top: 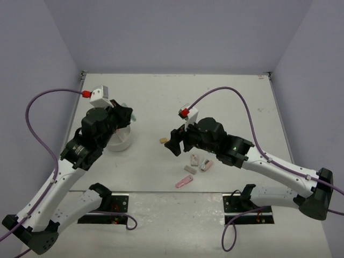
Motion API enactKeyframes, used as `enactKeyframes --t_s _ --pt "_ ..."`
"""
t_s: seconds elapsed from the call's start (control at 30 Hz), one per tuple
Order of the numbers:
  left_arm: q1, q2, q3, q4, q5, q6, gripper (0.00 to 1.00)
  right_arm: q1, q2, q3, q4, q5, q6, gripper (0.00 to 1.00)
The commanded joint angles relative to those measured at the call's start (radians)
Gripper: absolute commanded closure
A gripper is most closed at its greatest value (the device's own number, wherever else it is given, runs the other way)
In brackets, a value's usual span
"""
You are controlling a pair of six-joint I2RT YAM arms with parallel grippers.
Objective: Sort the stationery into containers
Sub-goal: Place the stationery in the storage box.
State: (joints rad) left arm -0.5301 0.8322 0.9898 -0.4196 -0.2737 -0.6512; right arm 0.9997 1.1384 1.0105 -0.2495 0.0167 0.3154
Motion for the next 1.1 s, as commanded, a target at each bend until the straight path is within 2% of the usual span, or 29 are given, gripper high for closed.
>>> enactKeyframes --t_s 0.0,0.17,0.3,0.37,0.43,0.5,0.6,0.7,0.8,0.97,1.07 --pt "0.035 0.012 0.004 -0.207 -0.504 0.073 1.00 -0.032 -0.084 -0.065 0.010 0.113 -0.011 0.20" --pt "0.064 -0.108 -0.193 -0.009 -0.553 0.215 1.00 -0.162 -0.171 -0.177 0.039 0.038 -0.006 0.20" --pt "0.103 -0.186 -0.251 0.119 -0.625 0.275 1.00 -0.197 -0.214 -0.221 0.055 0.015 -0.015 0.20" --pt "0.110 -0.173 -0.268 0.181 -0.642 0.320 0.99 -0.198 -0.220 -0.225 0.054 0.017 -0.021 0.20" --pt "0.169 -0.099 -0.249 0.213 -0.626 0.352 0.99 -0.199 -0.232 -0.234 0.054 0.016 -0.026 0.20" --pt "0.264 -0.035 -0.227 0.224 -0.536 0.363 1.00 -0.199 -0.248 -0.245 0.053 0.023 -0.033 0.20" --pt "0.410 0.000 -0.212 0.253 -0.257 0.363 1.00 -0.201 -0.281 -0.265 0.053 0.042 -0.043 0.19" --pt "0.501 0.030 -0.208 0.274 -0.115 0.371 1.00 -0.203 -0.298 -0.274 0.053 0.045 -0.050 0.18" --pt "0.656 0.083 -0.218 0.276 0.129 0.382 1.00 -0.202 -0.304 -0.277 0.053 0.041 -0.055 0.18" --pt "0.671 0.058 -0.306 0.343 0.211 0.380 0.98 -0.202 -0.305 -0.279 0.053 0.024 -0.055 0.18" --pt "0.671 0.073 -0.339 0.351 0.228 0.355 0.90 -0.203 -0.304 -0.277 0.049 0.020 -0.056 0.18"
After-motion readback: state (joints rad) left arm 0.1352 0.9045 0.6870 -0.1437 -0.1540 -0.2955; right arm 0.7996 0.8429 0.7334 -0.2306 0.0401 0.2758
